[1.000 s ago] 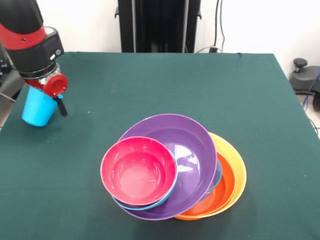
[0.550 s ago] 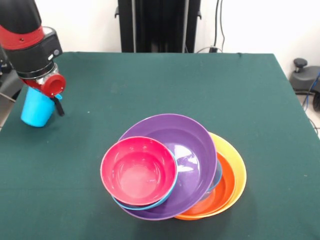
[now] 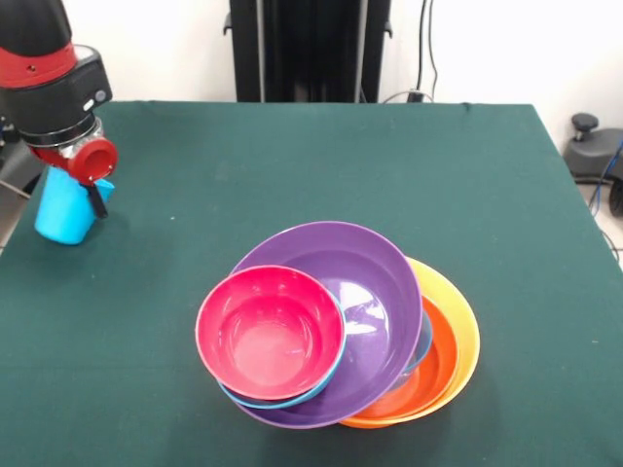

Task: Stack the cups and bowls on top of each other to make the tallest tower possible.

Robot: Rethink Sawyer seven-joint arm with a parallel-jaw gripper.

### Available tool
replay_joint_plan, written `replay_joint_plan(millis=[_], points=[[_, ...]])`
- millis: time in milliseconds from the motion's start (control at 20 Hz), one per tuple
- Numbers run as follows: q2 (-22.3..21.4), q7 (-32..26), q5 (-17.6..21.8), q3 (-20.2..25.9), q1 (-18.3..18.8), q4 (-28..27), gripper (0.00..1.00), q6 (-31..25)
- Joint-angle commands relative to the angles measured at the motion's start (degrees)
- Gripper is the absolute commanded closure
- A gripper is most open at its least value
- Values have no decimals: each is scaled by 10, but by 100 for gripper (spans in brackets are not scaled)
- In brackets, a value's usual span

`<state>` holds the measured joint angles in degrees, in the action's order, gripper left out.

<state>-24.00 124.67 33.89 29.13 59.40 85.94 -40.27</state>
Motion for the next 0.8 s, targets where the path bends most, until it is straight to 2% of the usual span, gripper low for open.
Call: replay_joint_plan(millis=[50,350,400,550,800], points=[[22,-104,55,2,-40,0,100,19],[-56,-96,-3,28,-38,26,100,-37],[-92,-91,-28,39,-41,34,100,-65],[-129,-80,-58,47,-51,36,100,-99],[-152,-67,-88,48,-74,9,100,-128]])
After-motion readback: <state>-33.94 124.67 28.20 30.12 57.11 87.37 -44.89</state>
